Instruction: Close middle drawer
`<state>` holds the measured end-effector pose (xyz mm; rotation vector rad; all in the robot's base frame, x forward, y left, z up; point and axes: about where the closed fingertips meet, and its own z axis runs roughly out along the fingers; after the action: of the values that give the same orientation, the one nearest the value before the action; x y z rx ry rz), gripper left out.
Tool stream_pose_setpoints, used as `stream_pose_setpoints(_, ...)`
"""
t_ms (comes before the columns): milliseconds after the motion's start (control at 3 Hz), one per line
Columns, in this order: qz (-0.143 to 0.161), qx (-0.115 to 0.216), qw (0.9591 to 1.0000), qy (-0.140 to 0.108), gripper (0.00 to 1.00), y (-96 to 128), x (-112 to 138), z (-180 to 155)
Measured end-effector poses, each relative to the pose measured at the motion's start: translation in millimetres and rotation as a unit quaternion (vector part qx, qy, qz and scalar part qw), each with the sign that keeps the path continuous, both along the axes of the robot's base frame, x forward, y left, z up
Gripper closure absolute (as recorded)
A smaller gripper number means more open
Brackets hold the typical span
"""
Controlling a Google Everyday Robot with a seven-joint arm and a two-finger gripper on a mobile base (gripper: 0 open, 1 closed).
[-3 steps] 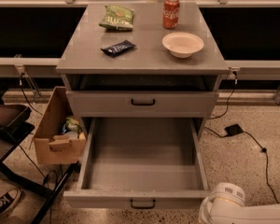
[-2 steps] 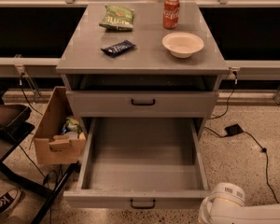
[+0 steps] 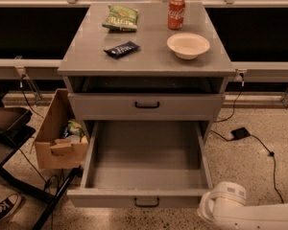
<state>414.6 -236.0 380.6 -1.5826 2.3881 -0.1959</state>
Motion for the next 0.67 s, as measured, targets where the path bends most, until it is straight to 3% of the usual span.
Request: stream_pose_setpoints(667, 0.042, 0.028, 0.9979, -0.041, 1.00, 20, 40, -5)
